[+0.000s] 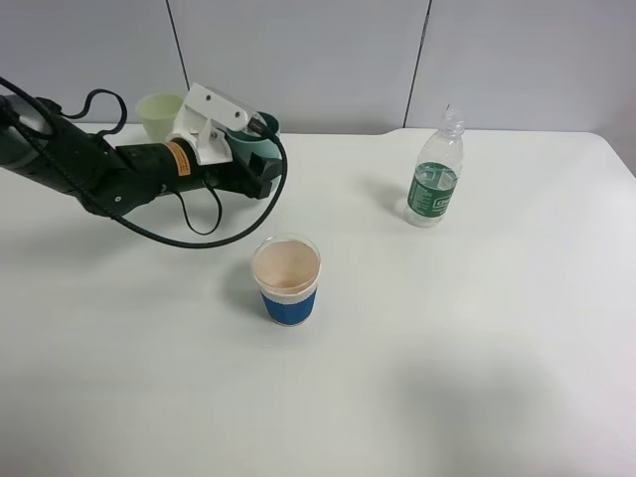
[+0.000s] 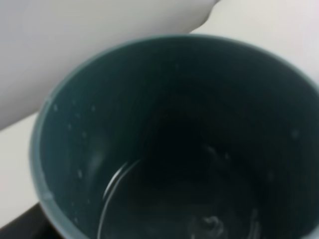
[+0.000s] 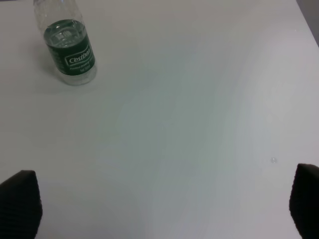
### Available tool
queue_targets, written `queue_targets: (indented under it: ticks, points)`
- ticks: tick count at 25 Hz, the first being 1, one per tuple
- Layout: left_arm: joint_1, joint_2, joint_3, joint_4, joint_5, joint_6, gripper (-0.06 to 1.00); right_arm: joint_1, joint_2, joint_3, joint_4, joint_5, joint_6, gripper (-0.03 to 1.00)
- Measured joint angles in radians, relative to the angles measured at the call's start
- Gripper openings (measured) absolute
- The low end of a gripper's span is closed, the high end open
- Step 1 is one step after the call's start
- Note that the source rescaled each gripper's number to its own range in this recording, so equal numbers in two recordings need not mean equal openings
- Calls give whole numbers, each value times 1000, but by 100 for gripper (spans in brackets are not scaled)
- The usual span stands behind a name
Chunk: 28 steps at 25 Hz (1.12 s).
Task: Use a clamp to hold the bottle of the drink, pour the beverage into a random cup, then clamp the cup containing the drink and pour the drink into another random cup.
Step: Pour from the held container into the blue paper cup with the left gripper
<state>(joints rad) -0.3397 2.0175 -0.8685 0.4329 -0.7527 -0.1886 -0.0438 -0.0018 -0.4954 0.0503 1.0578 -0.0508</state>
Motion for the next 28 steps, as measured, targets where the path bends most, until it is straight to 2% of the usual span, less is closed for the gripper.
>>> queue_targets:
  ticks: [7, 13, 22, 25, 28]
  points:
    - [10, -159, 210, -203, -14, 99, 2, 0, 0, 0, 0, 0, 0, 100]
    - [10, -276, 353, -380, -21, 256, 2, 0, 0, 0, 0, 0, 0, 100]
    - [1, -410, 466, -604, -26, 440, 2, 0, 0, 0, 0, 0, 0, 100]
    - [-49, -440, 472, -719, -26, 558, 2, 0, 0, 0, 0, 0, 0, 100]
    - [-128, -451, 472, -870, -25, 740, 2, 0, 0, 0, 0, 0, 0, 100]
